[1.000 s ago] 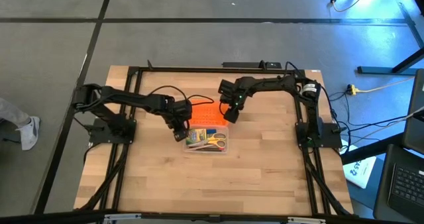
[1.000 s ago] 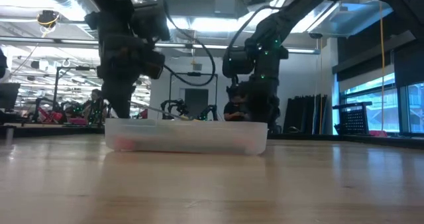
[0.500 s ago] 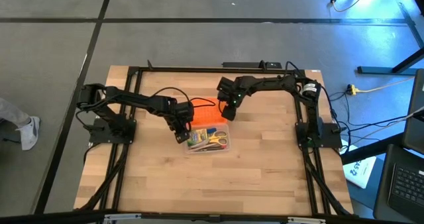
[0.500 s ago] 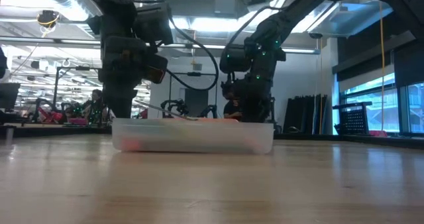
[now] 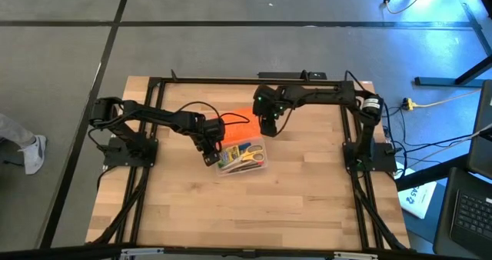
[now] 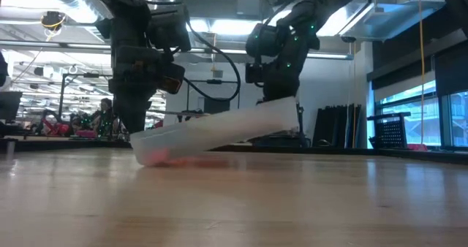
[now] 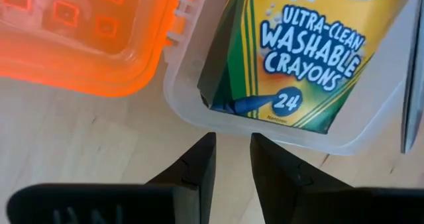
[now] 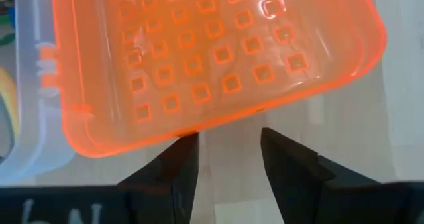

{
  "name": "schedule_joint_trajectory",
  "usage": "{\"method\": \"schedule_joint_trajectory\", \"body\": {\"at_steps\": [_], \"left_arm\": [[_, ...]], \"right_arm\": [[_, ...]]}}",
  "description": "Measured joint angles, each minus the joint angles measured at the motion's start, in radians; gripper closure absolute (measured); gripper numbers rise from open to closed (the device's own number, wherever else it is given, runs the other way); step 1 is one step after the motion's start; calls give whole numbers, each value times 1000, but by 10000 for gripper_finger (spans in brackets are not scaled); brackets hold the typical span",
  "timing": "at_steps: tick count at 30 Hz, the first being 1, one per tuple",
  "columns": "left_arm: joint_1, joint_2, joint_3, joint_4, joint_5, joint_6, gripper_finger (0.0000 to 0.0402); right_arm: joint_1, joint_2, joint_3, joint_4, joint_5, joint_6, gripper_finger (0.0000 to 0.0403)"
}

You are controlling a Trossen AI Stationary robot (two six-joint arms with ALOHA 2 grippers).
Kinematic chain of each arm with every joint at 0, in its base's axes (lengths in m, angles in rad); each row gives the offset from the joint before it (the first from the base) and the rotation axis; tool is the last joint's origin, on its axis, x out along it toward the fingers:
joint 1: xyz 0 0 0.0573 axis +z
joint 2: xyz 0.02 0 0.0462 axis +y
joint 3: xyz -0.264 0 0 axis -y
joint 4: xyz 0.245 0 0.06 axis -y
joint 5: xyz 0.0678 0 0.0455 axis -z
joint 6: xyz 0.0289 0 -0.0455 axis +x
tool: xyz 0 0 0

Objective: Pack school essentials
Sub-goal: Close the supply box lid

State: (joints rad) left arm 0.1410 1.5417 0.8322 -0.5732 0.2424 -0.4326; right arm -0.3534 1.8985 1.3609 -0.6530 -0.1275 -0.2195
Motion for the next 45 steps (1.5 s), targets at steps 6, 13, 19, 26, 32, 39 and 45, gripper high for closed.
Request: {"method": "schedule_joint_trajectory", "body": {"at_steps": [6,13,19,26,32,39,45], "left_arm": [[0,0,0,4,3,-4,315],[0,-1,1,14,8,-5,315],[0,-1,1,28,12,-4,315],[0,-1,1,50,16,-3,315],[-1,-1,1,48,19,-3,315],[-5,-1,0,48,14,8,315],[-18,-1,0,51,3,23,315]], "right_arm": [[0,15,0,-3,1,2,238],[-1,47,0,-4,2,0,238],[-1,76,0,10,4,-51,238],[-6,125,-1,55,11,-133,238],[-12,144,-1,115,9,-233,238],[-42,169,0,197,-15,-252,238],[-61,184,2,199,-117,-362,238]]}}
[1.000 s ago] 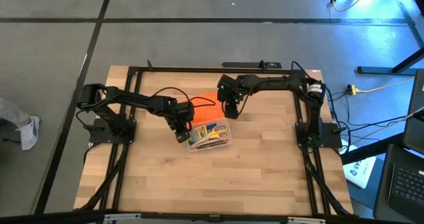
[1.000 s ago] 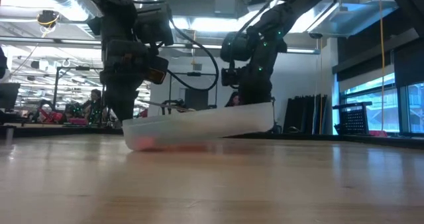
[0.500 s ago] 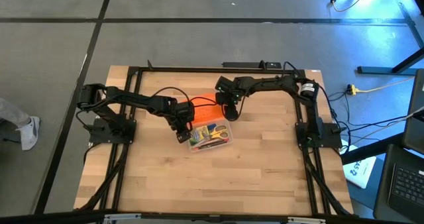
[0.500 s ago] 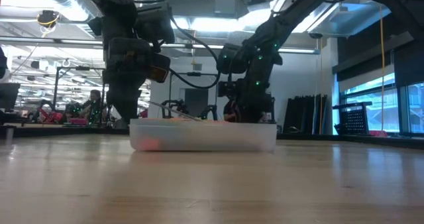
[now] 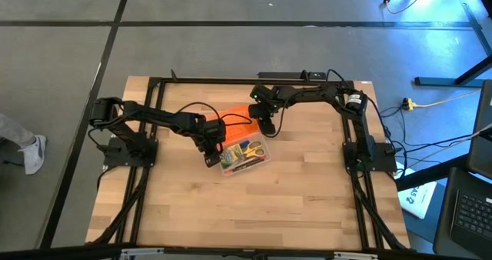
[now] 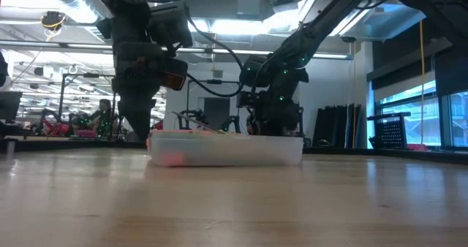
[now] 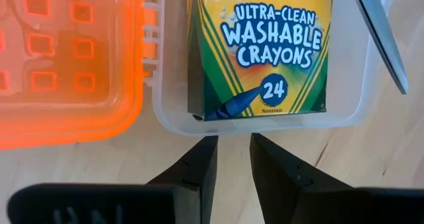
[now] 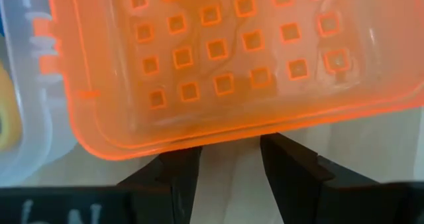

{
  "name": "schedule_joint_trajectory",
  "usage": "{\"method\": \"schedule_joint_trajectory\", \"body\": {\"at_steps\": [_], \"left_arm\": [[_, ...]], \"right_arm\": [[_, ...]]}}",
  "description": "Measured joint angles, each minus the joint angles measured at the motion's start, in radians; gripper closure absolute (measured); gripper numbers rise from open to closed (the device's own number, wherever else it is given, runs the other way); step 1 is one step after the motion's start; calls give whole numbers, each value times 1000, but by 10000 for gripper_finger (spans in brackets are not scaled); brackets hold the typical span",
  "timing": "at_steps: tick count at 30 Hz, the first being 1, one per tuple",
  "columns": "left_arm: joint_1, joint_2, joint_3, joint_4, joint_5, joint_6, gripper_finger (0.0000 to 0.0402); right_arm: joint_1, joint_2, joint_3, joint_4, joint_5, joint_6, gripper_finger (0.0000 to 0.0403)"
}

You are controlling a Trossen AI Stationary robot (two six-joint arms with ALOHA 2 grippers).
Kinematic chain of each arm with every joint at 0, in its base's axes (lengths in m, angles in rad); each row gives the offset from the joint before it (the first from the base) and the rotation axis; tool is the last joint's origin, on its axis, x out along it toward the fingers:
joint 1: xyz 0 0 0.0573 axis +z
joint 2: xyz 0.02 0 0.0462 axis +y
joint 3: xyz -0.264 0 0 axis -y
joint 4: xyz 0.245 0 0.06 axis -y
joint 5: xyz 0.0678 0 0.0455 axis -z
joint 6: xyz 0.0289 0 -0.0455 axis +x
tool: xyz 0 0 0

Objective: Pack school essentials
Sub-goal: Close the supply box lid

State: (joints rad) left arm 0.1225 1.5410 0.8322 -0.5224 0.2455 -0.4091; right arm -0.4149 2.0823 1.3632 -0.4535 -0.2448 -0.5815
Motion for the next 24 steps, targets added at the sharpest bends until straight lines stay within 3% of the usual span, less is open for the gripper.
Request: {"method": "schedule_joint_trajectory", "body": {"at_steps": [8,14,19,24], "left_arm": [[-3,-15,-1,-15,24,0,315],[-2,-104,0,-20,9,1,315],[-3,-198,0,-59,-70,0,315],[12,-245,0,-217,-187,-30,315]], "right_arm": [[-7,0,-2,34,-18,-3,238],[-9,0,-3,37,-23,-3,238],[-9,-1,-3,37,-20,-3,238],[-9,-1,-3,37,-17,-3,238]]}}
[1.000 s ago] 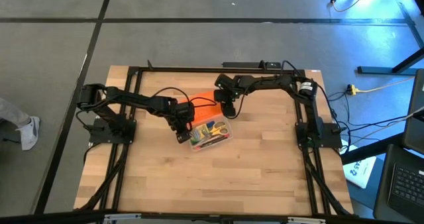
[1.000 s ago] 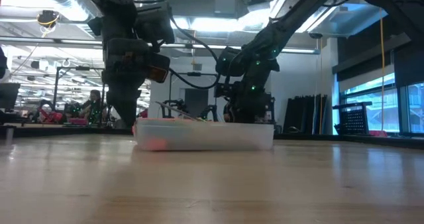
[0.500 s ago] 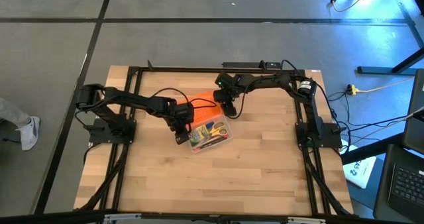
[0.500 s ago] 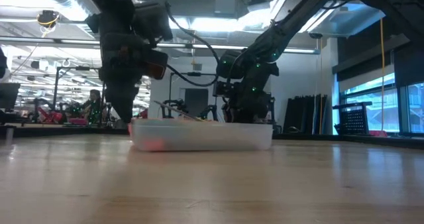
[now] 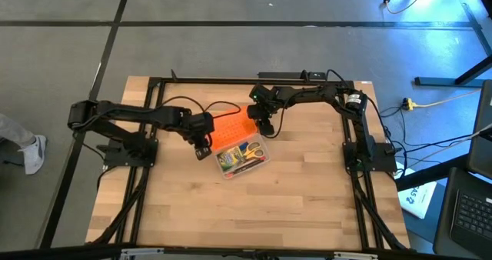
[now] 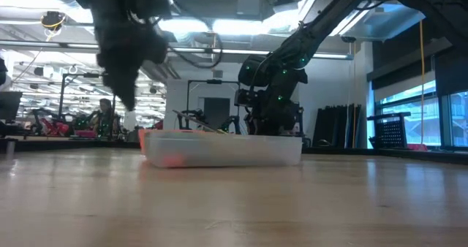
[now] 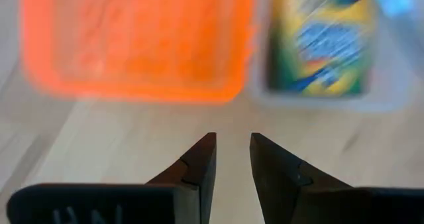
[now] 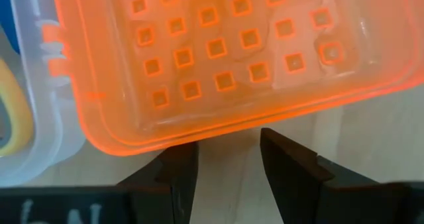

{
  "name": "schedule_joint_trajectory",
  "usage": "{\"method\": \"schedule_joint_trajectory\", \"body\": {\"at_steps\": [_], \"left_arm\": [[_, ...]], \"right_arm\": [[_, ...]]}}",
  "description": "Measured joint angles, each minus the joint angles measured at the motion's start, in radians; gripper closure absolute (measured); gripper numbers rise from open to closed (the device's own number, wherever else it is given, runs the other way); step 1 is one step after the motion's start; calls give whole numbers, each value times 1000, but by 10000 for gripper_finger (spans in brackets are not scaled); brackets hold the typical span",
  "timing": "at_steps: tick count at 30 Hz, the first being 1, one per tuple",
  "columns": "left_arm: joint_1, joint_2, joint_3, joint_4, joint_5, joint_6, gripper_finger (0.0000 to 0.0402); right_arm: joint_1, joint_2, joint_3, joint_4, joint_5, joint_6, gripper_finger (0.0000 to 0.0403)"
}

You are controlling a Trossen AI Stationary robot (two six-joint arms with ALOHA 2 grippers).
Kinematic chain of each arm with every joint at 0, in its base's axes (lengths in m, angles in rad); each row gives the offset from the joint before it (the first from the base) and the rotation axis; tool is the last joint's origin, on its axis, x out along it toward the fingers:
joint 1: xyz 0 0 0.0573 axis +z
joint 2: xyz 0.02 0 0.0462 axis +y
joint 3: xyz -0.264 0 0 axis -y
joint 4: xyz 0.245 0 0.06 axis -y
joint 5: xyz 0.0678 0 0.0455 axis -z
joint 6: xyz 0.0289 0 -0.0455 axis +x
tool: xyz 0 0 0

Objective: Pack school essentials
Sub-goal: Close the supply box lid

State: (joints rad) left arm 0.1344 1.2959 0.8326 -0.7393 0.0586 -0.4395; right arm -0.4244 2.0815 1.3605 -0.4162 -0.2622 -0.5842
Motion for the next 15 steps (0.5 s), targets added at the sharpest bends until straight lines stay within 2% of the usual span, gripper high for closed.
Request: {"method": "schedule_joint_trajectory", "body": {"at_steps": [3,6,15], "left_arm": [[17,0,0,-77,-44,-18,315],[46,1,-25,-67,-87,-46,315],[146,1,-150,76,-94,-74,315]], "right_arm": [[0,0,0,2,2,0,238],[0,0,0,2,3,0,238],[0,-2,0,3,6,0,238]]}}
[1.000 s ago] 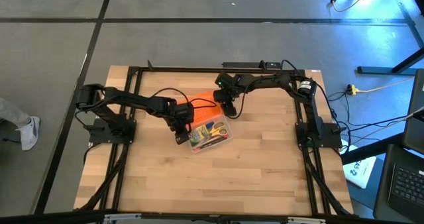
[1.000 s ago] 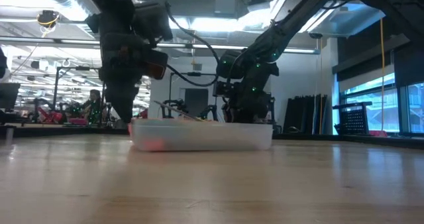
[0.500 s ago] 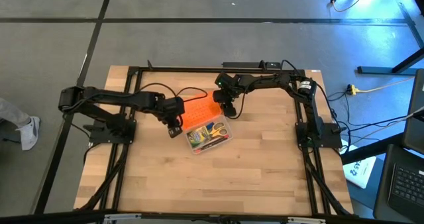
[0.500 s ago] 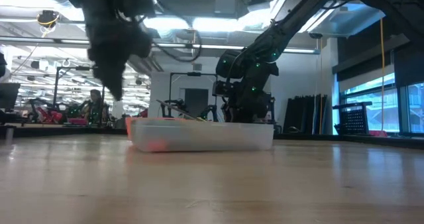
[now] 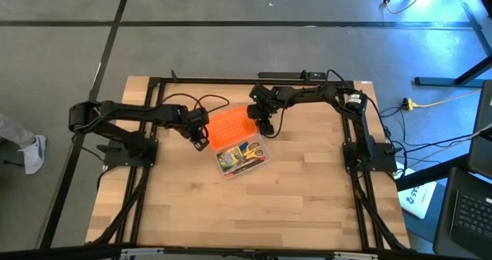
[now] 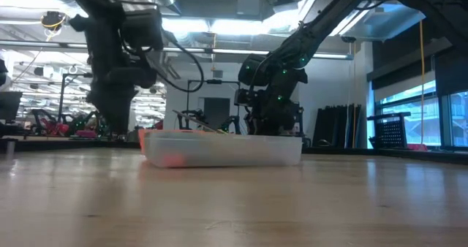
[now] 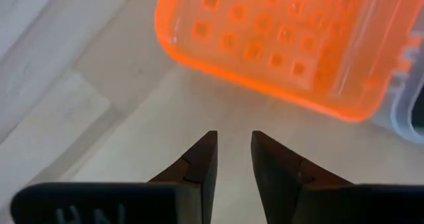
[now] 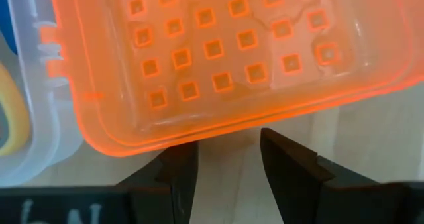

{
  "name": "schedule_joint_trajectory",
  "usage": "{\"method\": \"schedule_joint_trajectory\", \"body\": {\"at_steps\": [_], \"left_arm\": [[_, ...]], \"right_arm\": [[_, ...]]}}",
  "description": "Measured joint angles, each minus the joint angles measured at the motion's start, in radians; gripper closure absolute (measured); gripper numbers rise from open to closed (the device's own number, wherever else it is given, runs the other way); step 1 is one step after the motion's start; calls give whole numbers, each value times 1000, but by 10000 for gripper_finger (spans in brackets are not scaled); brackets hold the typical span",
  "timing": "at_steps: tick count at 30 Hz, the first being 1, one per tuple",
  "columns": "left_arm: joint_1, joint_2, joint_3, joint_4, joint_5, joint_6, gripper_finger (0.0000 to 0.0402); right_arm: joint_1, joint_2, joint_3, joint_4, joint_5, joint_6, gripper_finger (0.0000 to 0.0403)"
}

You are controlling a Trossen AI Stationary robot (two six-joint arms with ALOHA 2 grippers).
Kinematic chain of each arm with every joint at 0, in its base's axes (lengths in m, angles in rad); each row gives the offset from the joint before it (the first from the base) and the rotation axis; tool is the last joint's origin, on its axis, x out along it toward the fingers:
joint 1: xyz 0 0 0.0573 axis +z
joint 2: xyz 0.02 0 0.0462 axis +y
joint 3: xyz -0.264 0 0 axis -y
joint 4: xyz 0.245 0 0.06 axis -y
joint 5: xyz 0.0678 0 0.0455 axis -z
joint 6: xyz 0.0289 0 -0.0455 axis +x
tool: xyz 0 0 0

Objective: Pack school essentials
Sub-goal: Close the supply box lid

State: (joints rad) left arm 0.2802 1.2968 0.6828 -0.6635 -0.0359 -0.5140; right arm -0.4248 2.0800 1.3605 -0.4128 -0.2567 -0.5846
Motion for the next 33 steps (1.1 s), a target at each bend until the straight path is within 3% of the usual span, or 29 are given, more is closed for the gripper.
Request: {"method": "schedule_joint_trajectory", "body": {"at_steps": [19,33], "left_arm": [[93,0,-164,333,-30,56,315],[95,0,-166,376,-51,129,315]], "right_arm": [[-1,0,0,4,1,3,238],[-1,0,0,1,4,3,238]]}}
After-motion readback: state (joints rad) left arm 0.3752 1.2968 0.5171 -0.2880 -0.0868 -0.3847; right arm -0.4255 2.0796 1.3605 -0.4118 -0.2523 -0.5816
